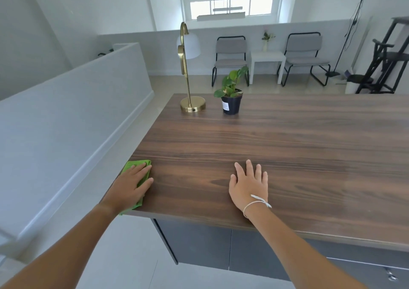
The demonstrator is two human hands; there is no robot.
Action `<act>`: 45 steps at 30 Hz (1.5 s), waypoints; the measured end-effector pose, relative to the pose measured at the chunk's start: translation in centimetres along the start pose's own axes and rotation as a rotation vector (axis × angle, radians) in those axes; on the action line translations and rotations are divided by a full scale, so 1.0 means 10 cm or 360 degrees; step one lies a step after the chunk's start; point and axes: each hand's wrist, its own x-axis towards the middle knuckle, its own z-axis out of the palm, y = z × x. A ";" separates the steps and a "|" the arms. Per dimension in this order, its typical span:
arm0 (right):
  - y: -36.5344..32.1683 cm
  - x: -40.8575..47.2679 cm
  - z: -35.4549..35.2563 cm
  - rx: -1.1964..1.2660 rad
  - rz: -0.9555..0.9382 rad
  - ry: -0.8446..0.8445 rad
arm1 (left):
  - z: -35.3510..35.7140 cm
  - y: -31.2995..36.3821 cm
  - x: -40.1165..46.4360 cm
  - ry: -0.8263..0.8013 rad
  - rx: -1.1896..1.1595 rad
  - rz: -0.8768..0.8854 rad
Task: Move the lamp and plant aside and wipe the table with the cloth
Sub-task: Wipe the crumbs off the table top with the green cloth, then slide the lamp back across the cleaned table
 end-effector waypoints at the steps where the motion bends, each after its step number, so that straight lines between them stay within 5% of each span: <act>1: -0.01 -0.02 0.01 0.0011 -0.0006 -0.0012 | -0.02 0.01 0.03 0.0028 -0.0057 -0.0025; 24: -0.55 1.69 -0.22 0.0819 0.0108 0.0177 | -0.02 0.12 2.55 -0.0005 -0.0772 0.0115; 45: -1.26 3.44 0.13 0.0734 -0.0120 -0.0220 | 0.20 -0.18 4.00 -0.0331 -0.0615 0.0189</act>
